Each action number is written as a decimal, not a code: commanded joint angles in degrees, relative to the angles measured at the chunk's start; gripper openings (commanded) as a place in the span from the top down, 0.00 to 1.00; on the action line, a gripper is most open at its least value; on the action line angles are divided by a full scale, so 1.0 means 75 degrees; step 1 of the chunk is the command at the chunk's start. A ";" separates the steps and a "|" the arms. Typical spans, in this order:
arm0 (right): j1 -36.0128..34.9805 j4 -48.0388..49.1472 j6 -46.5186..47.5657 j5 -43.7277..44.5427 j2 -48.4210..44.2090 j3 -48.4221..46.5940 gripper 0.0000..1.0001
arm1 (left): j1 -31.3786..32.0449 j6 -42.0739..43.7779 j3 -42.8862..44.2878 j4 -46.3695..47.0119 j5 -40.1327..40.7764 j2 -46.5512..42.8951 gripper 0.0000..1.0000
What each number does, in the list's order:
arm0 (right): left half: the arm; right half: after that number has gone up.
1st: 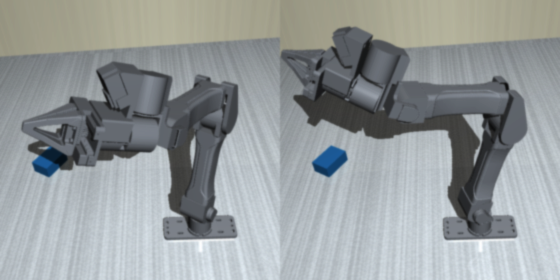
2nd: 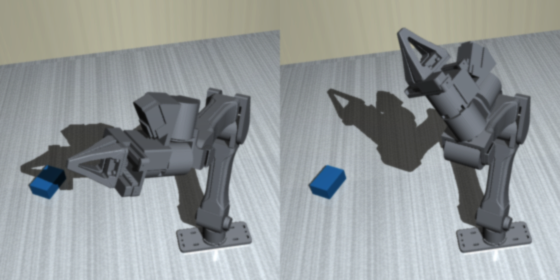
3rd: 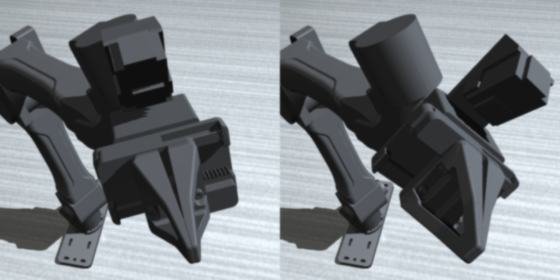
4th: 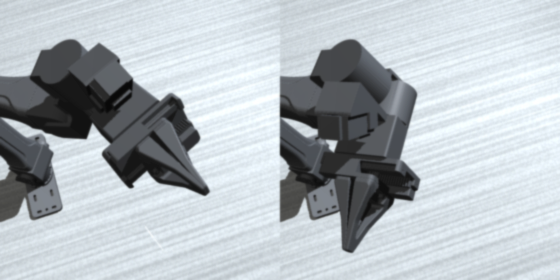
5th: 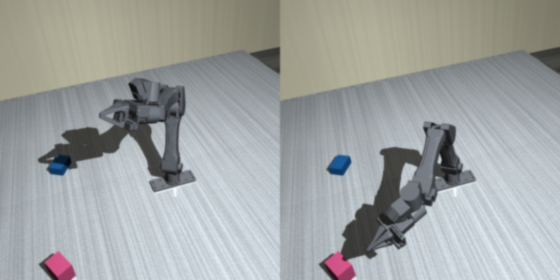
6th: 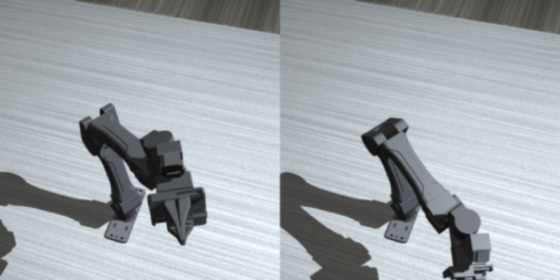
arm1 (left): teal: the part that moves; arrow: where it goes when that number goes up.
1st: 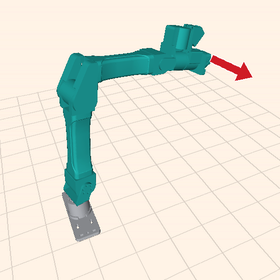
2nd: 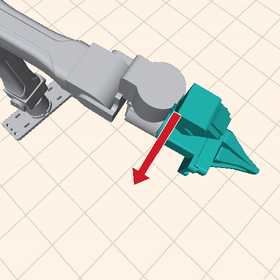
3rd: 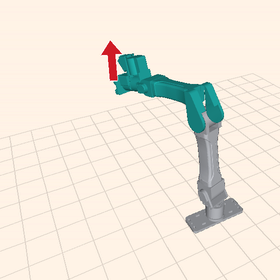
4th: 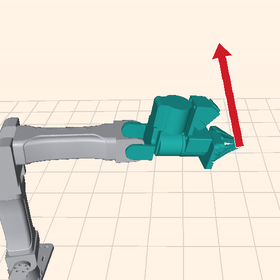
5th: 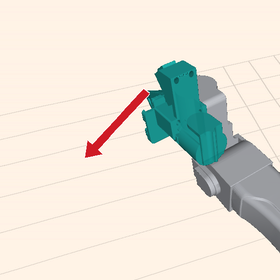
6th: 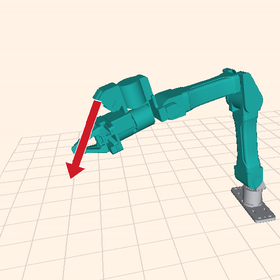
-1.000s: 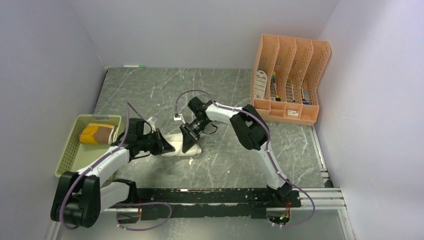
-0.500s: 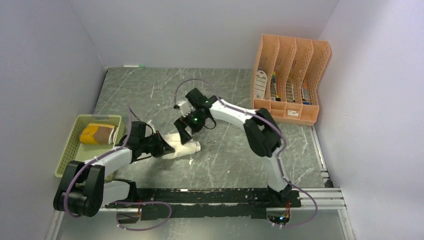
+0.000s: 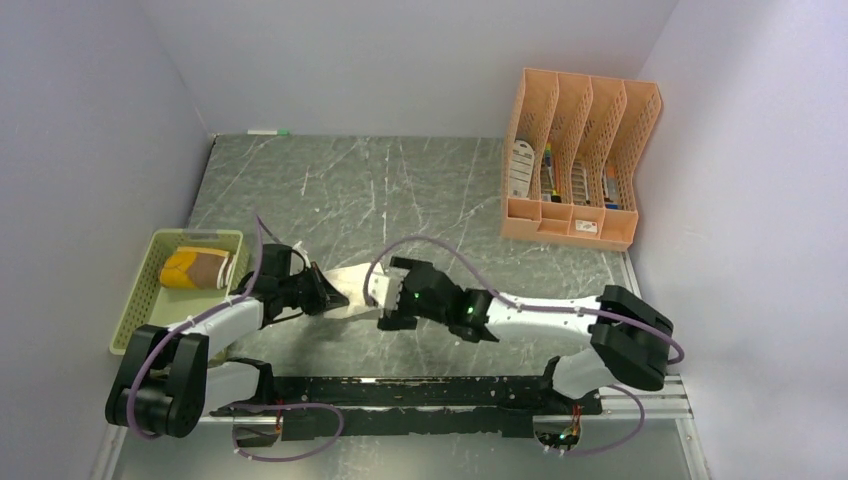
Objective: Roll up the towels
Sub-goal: Roll the towel at the center of the board.
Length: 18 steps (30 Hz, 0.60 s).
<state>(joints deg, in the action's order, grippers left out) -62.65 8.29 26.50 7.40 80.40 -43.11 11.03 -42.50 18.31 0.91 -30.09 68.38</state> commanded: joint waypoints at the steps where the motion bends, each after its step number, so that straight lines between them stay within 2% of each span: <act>1: -0.0649 0.0871 0.1507 0.1011 0.0049 0.0576 0.00 | -0.0052 0.0162 -0.0060 -0.0095 0.0614 0.0132 0.93; 4: -0.1107 0.1378 0.2123 0.1686 0.0311 0.0774 0.00 | -0.0052 0.0225 0.0003 -0.0200 0.0602 0.0086 0.93; 7: -0.1438 0.2444 0.3064 0.2366 0.0938 0.1081 0.00 | -0.0052 0.0242 0.0028 -0.0221 0.0548 0.0120 0.93; 11: -0.1671 0.3987 0.3764 0.2537 0.1837 0.1241 0.00 | -0.0064 0.0238 0.0011 -0.0242 0.0453 0.0117 0.93; 18: -0.1884 0.5744 0.4489 0.2873 0.3503 0.0986 0.09 | -0.0076 0.0164 0.0046 -0.0471 0.0327 -0.0271 0.93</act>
<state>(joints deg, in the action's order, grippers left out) -76.05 39.72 55.42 26.50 101.69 -34.65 11.00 -42.44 18.35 0.19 -30.22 67.57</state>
